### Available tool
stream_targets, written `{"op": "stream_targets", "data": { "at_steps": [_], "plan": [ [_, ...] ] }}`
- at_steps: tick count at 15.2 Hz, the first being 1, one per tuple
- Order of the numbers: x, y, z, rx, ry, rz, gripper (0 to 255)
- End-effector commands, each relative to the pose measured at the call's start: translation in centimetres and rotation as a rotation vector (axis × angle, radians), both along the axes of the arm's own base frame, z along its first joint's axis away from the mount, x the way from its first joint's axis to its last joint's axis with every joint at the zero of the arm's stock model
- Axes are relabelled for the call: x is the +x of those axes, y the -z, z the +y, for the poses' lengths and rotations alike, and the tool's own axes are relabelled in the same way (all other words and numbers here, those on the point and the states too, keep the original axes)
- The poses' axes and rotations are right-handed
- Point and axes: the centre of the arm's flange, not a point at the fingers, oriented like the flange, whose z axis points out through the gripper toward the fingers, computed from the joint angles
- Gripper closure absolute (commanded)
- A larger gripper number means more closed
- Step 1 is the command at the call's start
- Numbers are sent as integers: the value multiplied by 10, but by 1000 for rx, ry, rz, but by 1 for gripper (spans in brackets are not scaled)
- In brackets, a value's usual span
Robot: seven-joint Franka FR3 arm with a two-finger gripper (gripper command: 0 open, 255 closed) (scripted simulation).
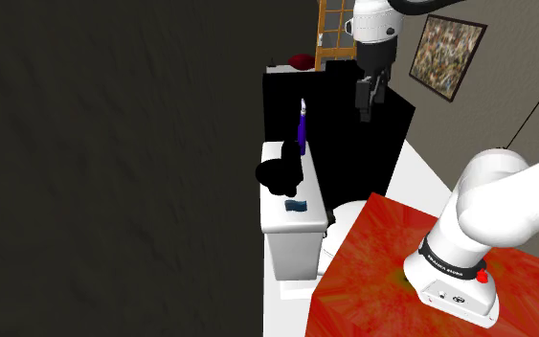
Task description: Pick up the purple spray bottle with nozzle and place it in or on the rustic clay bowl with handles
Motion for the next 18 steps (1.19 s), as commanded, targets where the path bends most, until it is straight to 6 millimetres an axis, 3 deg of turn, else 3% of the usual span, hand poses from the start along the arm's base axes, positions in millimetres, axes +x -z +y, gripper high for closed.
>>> {"op": "stream_targets", "data": {
  "at_steps": [1,9,18],
  "plan": [
    [0,0,0,0,0,0,0],
    [94,33,-41,2,171,-13,0],
    [191,68,-106,4,362,-28,0]
  ]
}}
